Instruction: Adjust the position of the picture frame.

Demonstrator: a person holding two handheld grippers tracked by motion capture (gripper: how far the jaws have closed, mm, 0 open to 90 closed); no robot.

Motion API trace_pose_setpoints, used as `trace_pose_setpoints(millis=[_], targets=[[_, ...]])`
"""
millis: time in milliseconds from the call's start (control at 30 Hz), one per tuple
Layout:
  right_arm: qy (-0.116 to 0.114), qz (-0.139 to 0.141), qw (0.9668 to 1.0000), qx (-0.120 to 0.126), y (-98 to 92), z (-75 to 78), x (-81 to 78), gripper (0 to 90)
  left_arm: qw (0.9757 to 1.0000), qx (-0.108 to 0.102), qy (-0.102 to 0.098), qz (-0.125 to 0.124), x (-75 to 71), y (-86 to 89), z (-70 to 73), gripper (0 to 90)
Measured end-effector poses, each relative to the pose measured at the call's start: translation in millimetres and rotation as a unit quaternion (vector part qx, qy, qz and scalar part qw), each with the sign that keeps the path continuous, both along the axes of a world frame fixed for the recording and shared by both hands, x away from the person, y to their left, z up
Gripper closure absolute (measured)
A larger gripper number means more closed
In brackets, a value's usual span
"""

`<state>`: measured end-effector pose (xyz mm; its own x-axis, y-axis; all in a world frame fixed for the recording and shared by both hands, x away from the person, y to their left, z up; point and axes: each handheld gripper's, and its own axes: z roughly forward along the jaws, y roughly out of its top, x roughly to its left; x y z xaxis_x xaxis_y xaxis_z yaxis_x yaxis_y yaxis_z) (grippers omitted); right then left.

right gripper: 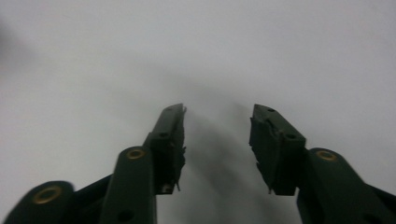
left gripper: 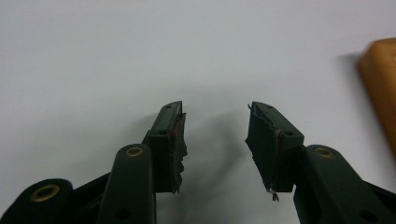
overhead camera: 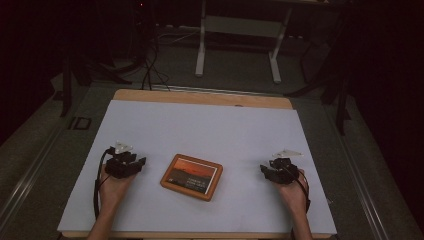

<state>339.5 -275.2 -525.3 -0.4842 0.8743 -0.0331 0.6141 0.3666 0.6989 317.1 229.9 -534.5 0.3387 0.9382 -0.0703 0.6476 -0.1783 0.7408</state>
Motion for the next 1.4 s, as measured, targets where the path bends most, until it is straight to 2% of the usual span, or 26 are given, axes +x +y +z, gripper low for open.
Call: trace_pose_setpoints(millis=[67, 167, 200, 267, 433, 633, 833, 900, 1000, 1067, 1133, 1200, 1300, 1333, 1400], targets=[[-0.009, 0.016, 0.9998, -0.002, 5.6, 3.9, -3.8, 58.9, 0.9996, -0.004, -0.014, -0.025, -3.9, -6.4, 4.5, 57.8], [-0.011, 0.020, 0.9997, -0.002, 7.2, 4.9, -4.7, 59.1, 0.9992, -0.003, -0.019, -0.035, -5.4, -8.5, 5.6, 59.3], [-0.012, 0.022, 0.9997, 0.000, 8.7, 6.1, -5.6, 59.1, 0.9982, 0.001, -0.027, -0.053, -8.1, -12.9, 7.6, 59.3], [-0.015, 0.038, 0.9990, 0.015, 12.9, 10.4, -8.7, 60.6, 0.9971, 0.004, -0.035, -0.068, -9.7, -16.2, 9.4, 63.2], [-0.015, 0.057, 0.9979, 0.028, 19.9, 14.2, -12.7, 62.9, 0.9951, -0.005, -0.033, -0.093, -9.5, -19.4, 9.0, 69.5], [-0.007, 0.085, 0.9960, 0.026, 31.8, 15.7, -18.0, 66.1, 0.9919, -0.016, -0.025, -0.124, -7.9, -21.3, 7.8, 78.4], [0.002, 0.126, 0.9918, 0.024, 51.3, 16.5, -23.7, 74.1, 0.9891, -0.017, -0.018, -0.145, -6.1, -22.1, 6.6, 89.0], [0.004, 0.139, 0.9902, 0.015, 57.9, 15.6, -25.8, 78.8, 0.9882, -0.027, -0.014, -0.150, -4.8, -22.1, 7.2, 89.7], [0.007, 0.158, 0.9874, 0.014, 65.9, 14.9, -29.8, 86.0, 0.9867, -0.037, -0.019, -0.157, -3.8, -22.8, 10.6, 89.8], [0.006, 0.174, 0.9846, 0.015, 71.4, 16.0, -33.2, 88.9, 0.9858, -0.036, -0.019, -0.163, -2.9, -23.3, 12.6, 89.8], [0.006, 0.188, 0.9820, 0.018, 76.5, 18.1, -36.0, 89.6, 0.9848, -0.031, -0.021, -0.169, -0.3, -25.0, 15.7, 89.8], [0.005, 0.200, 0.9797, 0.017, 81.1, 20.5, -38.9, 89.7, 0.9834, -0.040, -0.021, -0.175, 4.3, -24.8, 17.8, 89.8], [0.004, 0.217, 0.9759, 0.021, 87.3, 23.5, -43.7, 89.7, 0.9831, -0.037, -0.017, -0.178, 12.6, -27.4, 18.6, 89.8], [0.004, 0.217, 0.9759, 0.021, 87.3, 23.5, -43.7, 89.7, 0.9831, -0.037, -0.017, -0.178, 12.6, -27.4, 18.6, 89.9], [0.005, 0.226, 0.9738, 0.024, 91.4, 25.7, -46.7, 89.7, 0.9826, -0.036, -0.020, -0.181, 17.8, -30.2, 19.0, 89.9]])
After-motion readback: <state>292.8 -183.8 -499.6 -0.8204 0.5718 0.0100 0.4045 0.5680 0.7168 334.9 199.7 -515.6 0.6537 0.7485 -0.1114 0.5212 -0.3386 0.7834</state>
